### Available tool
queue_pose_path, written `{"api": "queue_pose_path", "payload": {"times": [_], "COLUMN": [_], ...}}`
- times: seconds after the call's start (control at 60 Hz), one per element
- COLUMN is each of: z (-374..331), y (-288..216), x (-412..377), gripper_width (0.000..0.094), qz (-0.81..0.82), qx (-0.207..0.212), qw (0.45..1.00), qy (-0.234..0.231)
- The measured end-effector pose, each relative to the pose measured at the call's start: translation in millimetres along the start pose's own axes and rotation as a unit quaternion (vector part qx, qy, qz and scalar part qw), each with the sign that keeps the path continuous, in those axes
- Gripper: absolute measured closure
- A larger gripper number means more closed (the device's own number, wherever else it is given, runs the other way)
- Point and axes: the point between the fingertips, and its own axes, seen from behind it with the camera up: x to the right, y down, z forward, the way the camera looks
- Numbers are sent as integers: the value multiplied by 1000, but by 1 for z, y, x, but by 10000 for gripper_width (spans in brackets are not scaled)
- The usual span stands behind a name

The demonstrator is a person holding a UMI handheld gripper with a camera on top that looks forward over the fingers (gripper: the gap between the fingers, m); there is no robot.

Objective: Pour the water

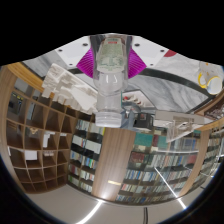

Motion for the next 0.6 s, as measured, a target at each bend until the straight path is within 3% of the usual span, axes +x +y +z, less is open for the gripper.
{"api": "queue_pose_path", "payload": {"times": [0.133, 0.3, 0.45, 0.6], "z": [-29, -70, -99, -106], "y": [-58, -171, -241, -235], "x": [34, 31, -44, -147], "gripper_width": [528, 531, 532, 532], "qz": [-74, -282, -510, -687], "qx": [33, 133, 228, 280], "qw": [993, 937, 807, 652], "qy": [83, 159, 190, 156]}}
